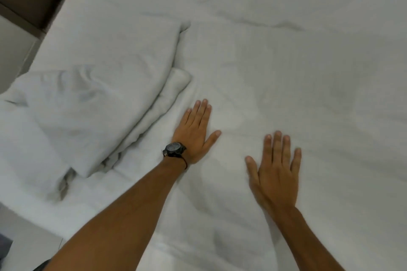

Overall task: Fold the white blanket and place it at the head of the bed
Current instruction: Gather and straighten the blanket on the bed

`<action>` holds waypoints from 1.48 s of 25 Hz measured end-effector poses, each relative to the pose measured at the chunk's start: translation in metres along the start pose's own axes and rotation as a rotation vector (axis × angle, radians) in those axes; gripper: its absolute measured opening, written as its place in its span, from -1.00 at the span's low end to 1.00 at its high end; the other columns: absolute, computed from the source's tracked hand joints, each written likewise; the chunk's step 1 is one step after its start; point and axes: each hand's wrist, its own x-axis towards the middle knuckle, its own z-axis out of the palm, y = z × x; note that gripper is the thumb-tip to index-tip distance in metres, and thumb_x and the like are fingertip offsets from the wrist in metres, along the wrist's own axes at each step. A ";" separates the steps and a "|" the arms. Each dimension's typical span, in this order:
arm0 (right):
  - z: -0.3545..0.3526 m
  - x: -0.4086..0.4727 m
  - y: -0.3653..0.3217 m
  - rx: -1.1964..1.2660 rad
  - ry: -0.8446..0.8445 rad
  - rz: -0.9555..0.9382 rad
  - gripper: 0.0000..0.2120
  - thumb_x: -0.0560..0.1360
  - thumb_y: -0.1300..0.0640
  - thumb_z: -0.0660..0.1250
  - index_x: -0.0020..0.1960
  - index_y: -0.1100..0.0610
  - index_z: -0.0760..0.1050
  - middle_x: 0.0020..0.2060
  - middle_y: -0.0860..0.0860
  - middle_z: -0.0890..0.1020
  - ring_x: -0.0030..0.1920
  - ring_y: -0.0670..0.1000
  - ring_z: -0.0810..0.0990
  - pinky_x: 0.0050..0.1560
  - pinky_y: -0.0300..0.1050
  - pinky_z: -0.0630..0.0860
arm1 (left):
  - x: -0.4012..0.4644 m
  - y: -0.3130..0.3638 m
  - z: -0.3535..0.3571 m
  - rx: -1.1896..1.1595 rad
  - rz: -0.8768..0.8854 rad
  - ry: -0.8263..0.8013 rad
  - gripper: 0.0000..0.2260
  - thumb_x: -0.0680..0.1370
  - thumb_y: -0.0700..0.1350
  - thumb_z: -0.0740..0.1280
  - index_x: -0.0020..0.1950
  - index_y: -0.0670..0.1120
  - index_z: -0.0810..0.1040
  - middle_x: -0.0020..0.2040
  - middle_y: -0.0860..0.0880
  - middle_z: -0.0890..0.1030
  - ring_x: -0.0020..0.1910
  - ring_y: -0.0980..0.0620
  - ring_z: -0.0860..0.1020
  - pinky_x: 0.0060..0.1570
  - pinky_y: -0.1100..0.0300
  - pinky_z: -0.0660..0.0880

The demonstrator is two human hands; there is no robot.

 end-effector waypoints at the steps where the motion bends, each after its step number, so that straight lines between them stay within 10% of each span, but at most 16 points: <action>1: 0.006 0.005 -0.025 -0.005 0.002 -0.018 -0.21 0.70 -0.24 0.13 0.73 0.28 0.19 0.72 0.28 0.20 0.74 0.30 0.14 0.69 0.43 0.03 | -0.006 -0.021 0.001 -0.004 0.001 0.021 -0.25 0.72 0.30 -0.04 0.75 -0.16 -0.06 0.76 -0.10 -0.10 0.74 -0.06 -0.14 0.70 -0.04 -0.11; 8: 0.028 -0.003 -0.134 -0.006 -0.032 -0.125 -0.23 0.70 -0.27 0.14 0.75 0.19 0.20 0.74 0.24 0.17 0.75 0.30 0.09 0.66 0.50 0.01 | -0.050 -0.110 -0.014 -0.488 -0.216 0.014 -0.25 0.67 0.39 0.08 0.75 0.06 -0.03 0.74 -0.02 0.10 0.72 0.01 0.06 0.69 -0.07 0.02; 13: 0.035 -0.026 -0.176 0.009 -0.057 -0.129 -0.22 0.71 -0.25 0.15 0.73 0.25 0.21 0.74 0.25 0.16 0.75 0.28 0.10 0.66 0.50 0.01 | -0.112 -0.130 -0.023 -0.347 -0.444 -0.188 -0.15 0.58 0.52 -0.12 0.72 0.01 0.15 0.63 -0.10 0.40 0.59 -0.07 0.37 0.63 0.04 0.21; 22: 0.048 -0.034 -0.231 0.018 -0.030 0.013 -0.22 0.74 -0.22 0.12 0.74 0.30 0.15 0.74 0.27 0.15 0.76 0.27 0.09 0.69 0.44 0.00 | -0.108 -0.150 -0.024 -0.403 -0.232 -0.194 -0.23 0.67 0.41 -0.02 0.73 -0.06 0.11 0.66 -0.10 0.32 0.63 -0.07 0.29 0.67 0.00 0.13; 27: 0.073 -0.033 -0.347 0.055 0.039 0.190 -0.34 0.76 -0.02 0.17 0.73 0.32 0.15 0.74 0.27 0.16 0.76 0.26 0.10 0.71 0.39 0.00 | -0.109 -0.176 -0.050 -0.347 -0.053 -0.314 -0.60 0.80 0.00 0.05 0.39 -0.19 0.56 0.42 -0.21 0.58 0.47 -0.16 0.49 0.37 0.36 0.19; 37: 0.103 -0.044 -0.506 0.100 0.034 0.360 -0.28 0.71 -0.09 0.16 0.72 0.33 0.17 0.72 0.30 0.18 0.75 0.28 0.13 0.73 0.34 -0.02 | -0.114 -0.301 -0.093 -0.201 0.186 -0.531 -0.51 0.80 -0.06 0.05 0.73 -0.07 0.07 0.72 -0.10 0.18 0.68 -0.08 0.18 0.55 0.26 -0.02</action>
